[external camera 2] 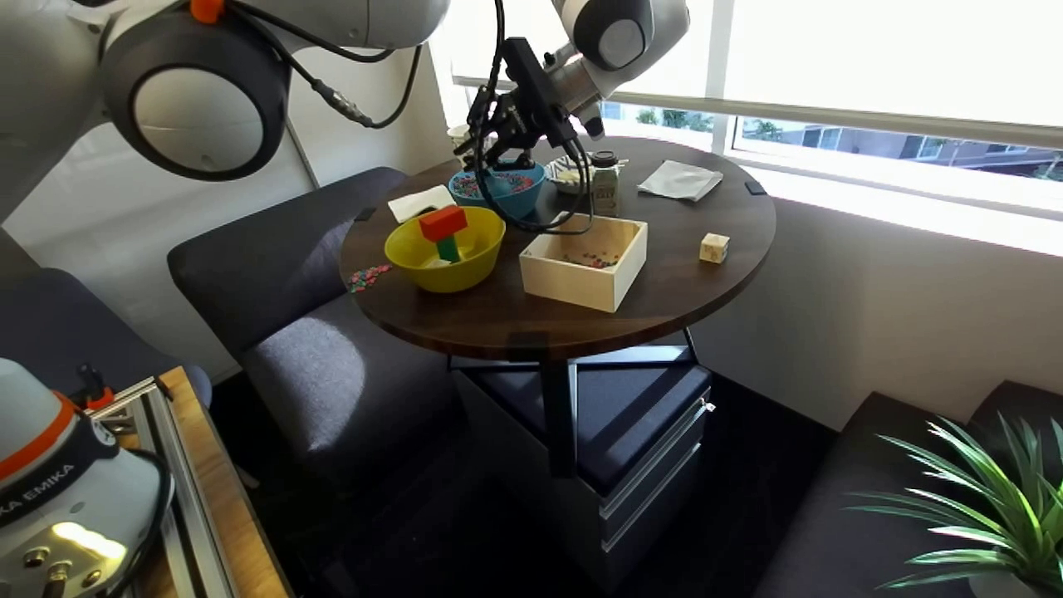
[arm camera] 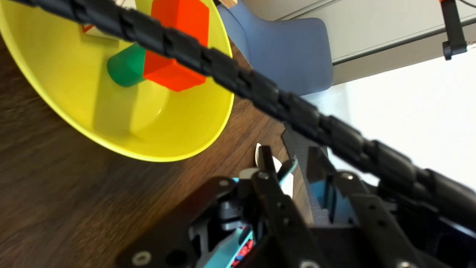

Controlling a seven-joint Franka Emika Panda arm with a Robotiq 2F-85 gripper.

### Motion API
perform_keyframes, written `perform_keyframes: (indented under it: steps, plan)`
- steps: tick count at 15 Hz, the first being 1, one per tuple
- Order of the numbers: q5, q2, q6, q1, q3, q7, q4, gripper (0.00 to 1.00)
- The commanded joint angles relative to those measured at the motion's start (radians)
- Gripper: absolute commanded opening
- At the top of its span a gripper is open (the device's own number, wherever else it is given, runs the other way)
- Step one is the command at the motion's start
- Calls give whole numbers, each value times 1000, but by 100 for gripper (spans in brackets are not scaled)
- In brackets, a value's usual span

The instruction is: Scoop some contents from the blue bowl into the box

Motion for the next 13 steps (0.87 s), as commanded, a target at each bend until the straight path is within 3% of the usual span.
perform_keyframes:
  steps: [1,6,11,12,13]
  plan:
    - [-60,29,41,42,-32,46,60,61]
    - [-223,0,134,101,-89,21,85,98]
    - [-249,-127,292,92,-93,-19,78,100]
    - [-222,-63,256,91,-77,9,101,100]
    - [-223,-85,260,89,-78,8,102,100]
